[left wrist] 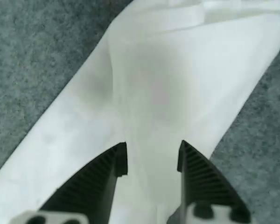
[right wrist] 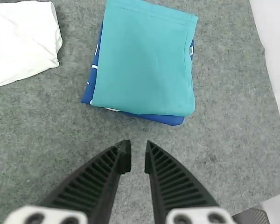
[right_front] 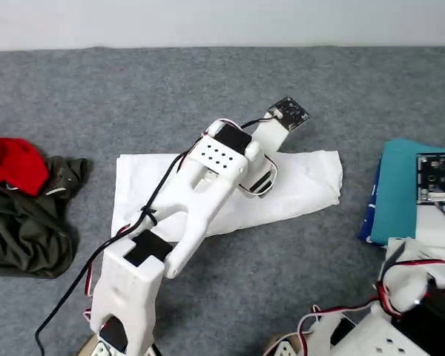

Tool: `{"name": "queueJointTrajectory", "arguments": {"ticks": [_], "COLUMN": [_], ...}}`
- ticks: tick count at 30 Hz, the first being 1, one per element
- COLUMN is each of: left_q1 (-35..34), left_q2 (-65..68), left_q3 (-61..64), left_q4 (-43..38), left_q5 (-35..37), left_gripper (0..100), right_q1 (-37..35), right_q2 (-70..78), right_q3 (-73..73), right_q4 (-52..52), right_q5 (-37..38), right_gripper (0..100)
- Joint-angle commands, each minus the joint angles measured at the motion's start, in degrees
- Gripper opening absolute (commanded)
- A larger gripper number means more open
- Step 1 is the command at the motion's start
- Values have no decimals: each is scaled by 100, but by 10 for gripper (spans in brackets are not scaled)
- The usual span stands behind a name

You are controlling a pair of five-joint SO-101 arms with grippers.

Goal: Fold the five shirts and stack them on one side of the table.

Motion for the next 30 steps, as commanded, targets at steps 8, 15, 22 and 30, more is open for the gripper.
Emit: {"name": "queueJointTrajectory", "arguments": {"ticks": [8, 15, 22, 30], "left_q1": [-360, -273, -273, -589], "left_q2": [79, 378, 176, -1029], "left_q3": [-233, -198, -866, -2378], "left_q4": [167, 202, 818, 2084], "left_q5": [-44, -9, 97, 123], "left_gripper": [137, 137, 110, 93], "right_q1": [-163, -1174, -2070, -3055], "right_q2": [4, 4, 488, 2519], "right_q3": [176, 905, 1327, 905], "right_q4": [180, -119, -875, -1710], "right_q5": [-62, -176, -695, -1345], "right_gripper": [67, 65, 64, 64]}}
